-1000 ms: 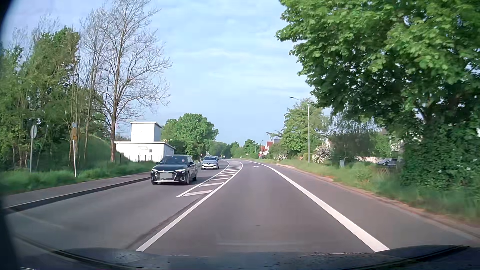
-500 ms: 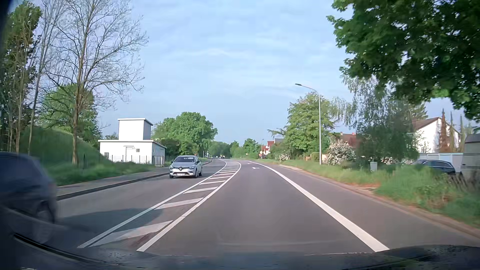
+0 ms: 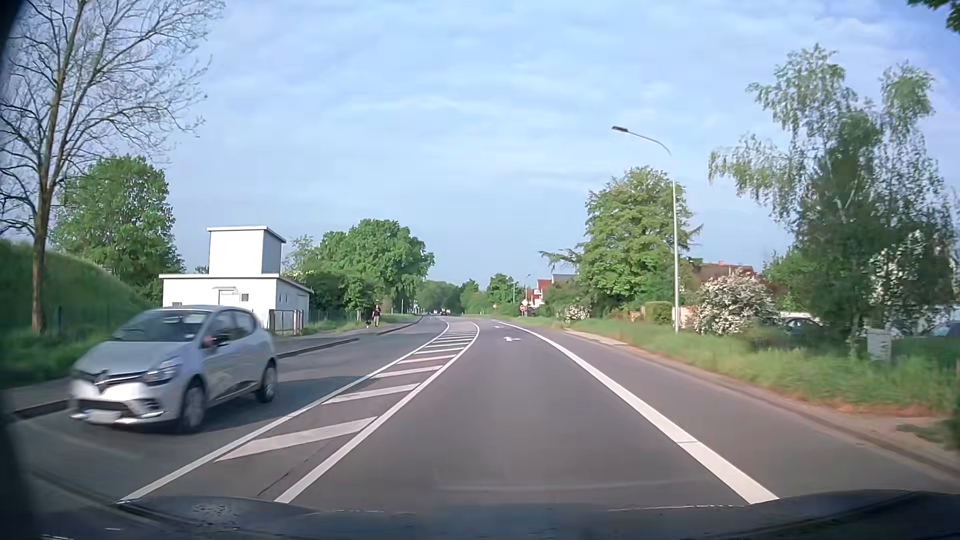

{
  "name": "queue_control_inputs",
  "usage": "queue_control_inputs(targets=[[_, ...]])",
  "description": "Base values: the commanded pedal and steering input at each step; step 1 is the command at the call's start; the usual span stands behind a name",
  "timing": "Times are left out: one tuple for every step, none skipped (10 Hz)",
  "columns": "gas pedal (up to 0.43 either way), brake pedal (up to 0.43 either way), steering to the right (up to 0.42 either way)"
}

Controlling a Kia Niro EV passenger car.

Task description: Follow the waypoints while adhering to traffic rules and regulations

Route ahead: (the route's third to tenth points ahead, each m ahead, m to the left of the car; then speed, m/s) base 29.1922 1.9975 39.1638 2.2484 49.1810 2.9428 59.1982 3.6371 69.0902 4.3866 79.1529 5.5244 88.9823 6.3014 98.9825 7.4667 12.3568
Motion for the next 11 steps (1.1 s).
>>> queue_control_inputs(targets=[[0.11, 0.0, -0.006], [0.11, 0.0, -0.006], [0.11, 0.0, -0.006], [0.11, 0.0, -0.006], [0.11, 0.0, -0.006], [0.11, 0.0, -0.006], [0.11, 0.0, -0.007], [0.11, 0.0, -0.007], [0.11, 0.0, -0.007], [0.11, 0.0, -0.007], [0.11, 0.0, -0.007]])
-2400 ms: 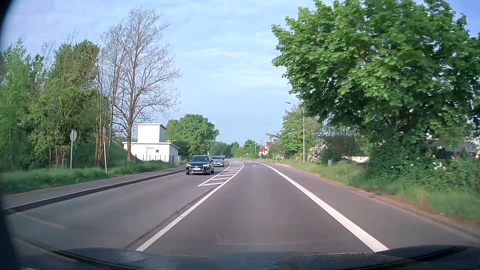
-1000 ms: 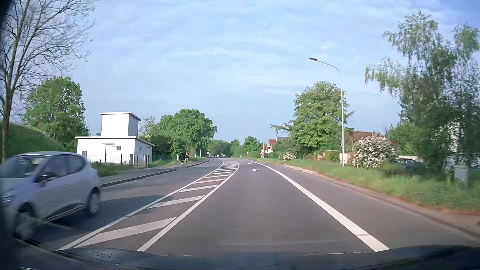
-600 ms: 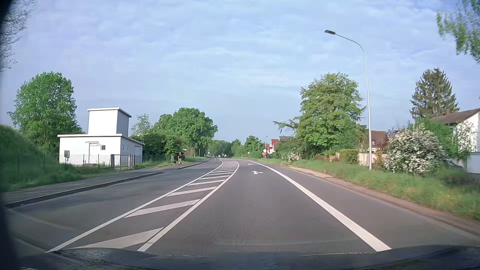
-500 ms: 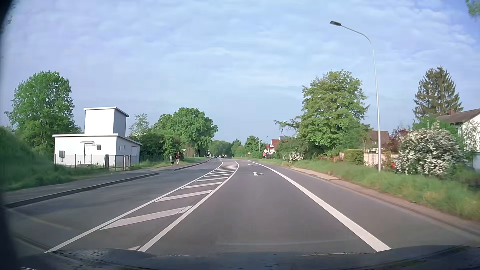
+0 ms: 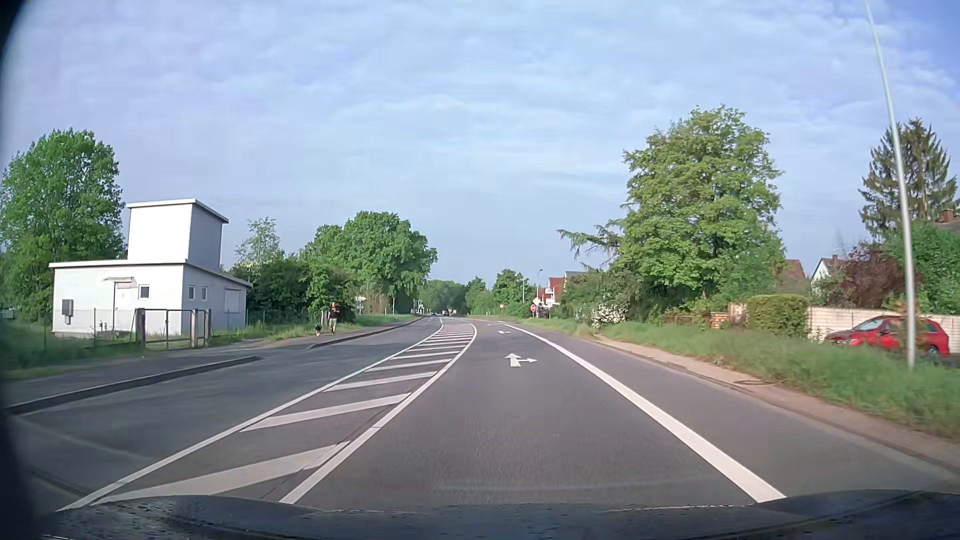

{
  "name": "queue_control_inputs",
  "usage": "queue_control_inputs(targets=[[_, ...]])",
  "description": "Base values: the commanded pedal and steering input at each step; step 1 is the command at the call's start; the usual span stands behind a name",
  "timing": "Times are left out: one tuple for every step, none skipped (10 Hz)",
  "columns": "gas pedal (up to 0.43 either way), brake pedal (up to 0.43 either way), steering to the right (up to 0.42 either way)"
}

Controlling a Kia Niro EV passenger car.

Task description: Follow the waypoints while adhering to traffic rules and regulations

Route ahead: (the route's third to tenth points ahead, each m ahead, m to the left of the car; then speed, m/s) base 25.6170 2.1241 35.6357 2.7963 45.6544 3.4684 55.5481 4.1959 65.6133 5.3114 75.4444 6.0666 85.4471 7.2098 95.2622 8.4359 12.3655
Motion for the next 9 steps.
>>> queue_control_inputs(targets=[[0.11, 0.0, -0.007], [0.11, 0.0, -0.007], [0.11, 0.0, -0.007], [0.11, 0.0, -0.007], [0.11, 0.0, -0.007], [0.11, 0.0, -0.007], [0.11, 0.0, -0.007], [0.11, 0.0, -0.007], [0.11, 0.0, -0.007]])
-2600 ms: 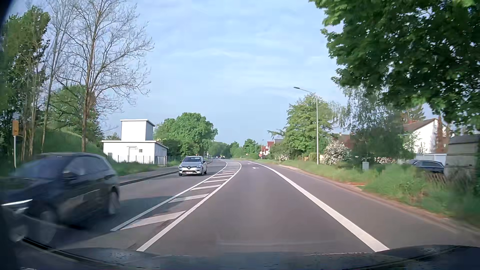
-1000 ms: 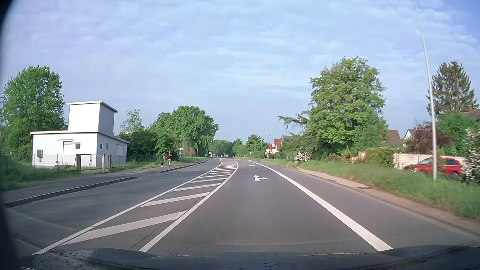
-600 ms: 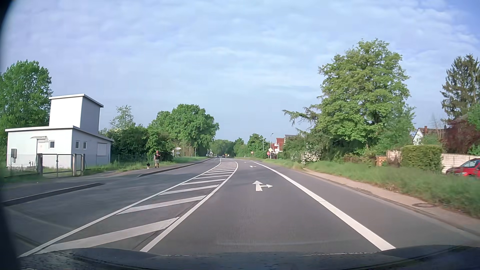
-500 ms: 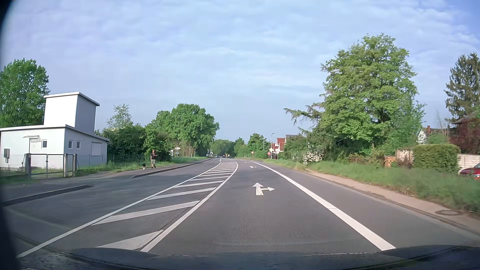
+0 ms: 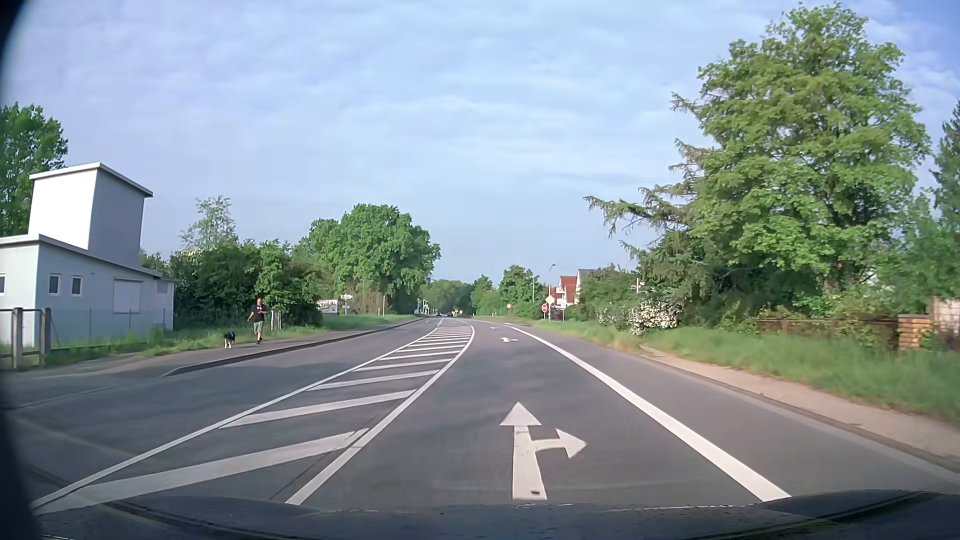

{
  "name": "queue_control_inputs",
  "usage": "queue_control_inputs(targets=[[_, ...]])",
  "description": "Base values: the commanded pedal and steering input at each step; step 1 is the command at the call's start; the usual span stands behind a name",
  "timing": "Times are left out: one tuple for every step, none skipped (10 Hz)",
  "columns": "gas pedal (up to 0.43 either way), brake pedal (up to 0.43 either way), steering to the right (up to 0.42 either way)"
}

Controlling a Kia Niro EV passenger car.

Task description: Follow the waypoints while adhering to traffic rules and regulations

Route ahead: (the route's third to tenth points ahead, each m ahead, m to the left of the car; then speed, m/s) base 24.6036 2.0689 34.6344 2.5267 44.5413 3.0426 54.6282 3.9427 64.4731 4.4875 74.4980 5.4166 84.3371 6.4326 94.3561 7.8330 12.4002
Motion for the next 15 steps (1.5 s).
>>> queue_control_inputs(targets=[[0.11, 0.0, -0.007], [0.11, 0.0, -0.007], [0.11, 0.0, -0.007], [0.11, 0.0, -0.007], [0.11, 0.0, -0.007], [0.11, 0.0, -0.007], [0.11, 0.0, -0.008], [0.11, 0.0, -0.008], [0.11, 0.0, -0.009], [0.11, 0.0, -0.009], [0.11, 0.0, -0.01], [0.11, 0.0, -0.011], [0.11, 0.0, -0.011], [0.11, 0.0, -0.011], [0.11, 0.0, -0.011]])
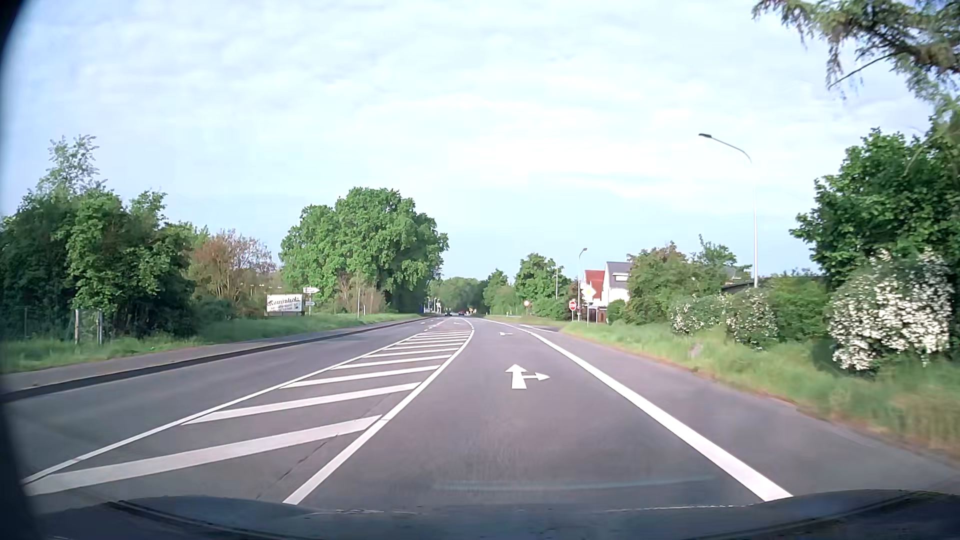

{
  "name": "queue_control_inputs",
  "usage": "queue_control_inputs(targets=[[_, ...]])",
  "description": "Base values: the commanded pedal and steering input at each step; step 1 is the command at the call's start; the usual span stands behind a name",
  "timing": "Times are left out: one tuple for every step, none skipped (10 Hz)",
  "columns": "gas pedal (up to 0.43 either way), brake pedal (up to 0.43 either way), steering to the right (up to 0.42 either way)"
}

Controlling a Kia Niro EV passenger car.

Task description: Follow the waypoints while adhering to traffic rules and regulations

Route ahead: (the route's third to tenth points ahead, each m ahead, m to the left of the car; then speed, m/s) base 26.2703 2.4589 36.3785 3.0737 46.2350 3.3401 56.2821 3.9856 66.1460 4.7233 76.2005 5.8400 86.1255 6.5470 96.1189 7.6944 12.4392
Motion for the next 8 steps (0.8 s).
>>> queue_control_inputs(targets=[[0.11, 0.0, -0.011], [0.11, 0.0, -0.011], [0.11, 0.0, -0.011], [0.11, 0.0, -0.011], [0.11, 0.0, -0.011], [0.11, 0.0, -0.011], [0.11, 0.0, -0.011], [0.11, 0.0, -0.011]])
